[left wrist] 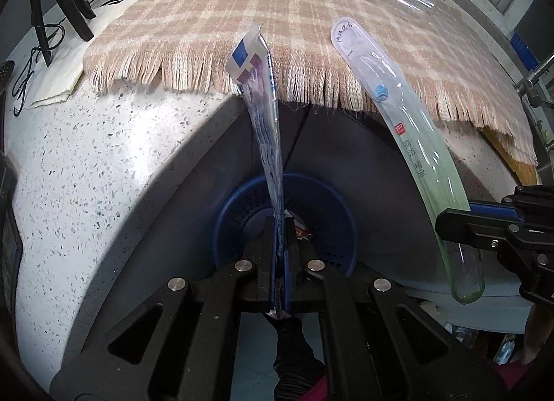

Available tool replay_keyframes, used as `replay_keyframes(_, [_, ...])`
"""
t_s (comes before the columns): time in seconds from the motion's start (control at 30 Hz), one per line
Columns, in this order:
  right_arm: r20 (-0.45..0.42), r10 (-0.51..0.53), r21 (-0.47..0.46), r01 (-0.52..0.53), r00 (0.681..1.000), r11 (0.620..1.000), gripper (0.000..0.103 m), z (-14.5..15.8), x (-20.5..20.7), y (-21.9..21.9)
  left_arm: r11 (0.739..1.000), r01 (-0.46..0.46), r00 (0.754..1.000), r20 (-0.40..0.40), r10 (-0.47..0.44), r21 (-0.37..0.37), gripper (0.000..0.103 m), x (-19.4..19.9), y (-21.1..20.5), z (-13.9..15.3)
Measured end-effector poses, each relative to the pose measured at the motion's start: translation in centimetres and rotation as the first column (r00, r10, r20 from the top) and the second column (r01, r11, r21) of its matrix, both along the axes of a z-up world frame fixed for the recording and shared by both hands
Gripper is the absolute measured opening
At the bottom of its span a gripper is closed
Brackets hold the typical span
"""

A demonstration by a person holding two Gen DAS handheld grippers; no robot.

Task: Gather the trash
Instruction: 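Carry the toothpaste tube with the left tool while the right tool carries the tray to the basket, then open the left tool over the blue basket while the right tool releases the tray into it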

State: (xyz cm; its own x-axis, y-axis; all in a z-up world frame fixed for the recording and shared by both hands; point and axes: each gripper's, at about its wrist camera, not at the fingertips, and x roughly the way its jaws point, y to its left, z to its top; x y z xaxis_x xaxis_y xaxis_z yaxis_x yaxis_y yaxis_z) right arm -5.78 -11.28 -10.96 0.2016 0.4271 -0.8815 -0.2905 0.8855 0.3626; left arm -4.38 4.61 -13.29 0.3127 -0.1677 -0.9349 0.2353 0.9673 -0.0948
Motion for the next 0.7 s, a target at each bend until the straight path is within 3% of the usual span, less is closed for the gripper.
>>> replay_keyframes(0.7, [0.000, 0.046, -0.055, -0.046, 0.999, 0.997, 0.006, -3.3, 0.0, 1.6, 1.000, -0.018, 0.998, -0.053, 0.019, 0.022, 0.001, 0.4, -1.2, -6.4])
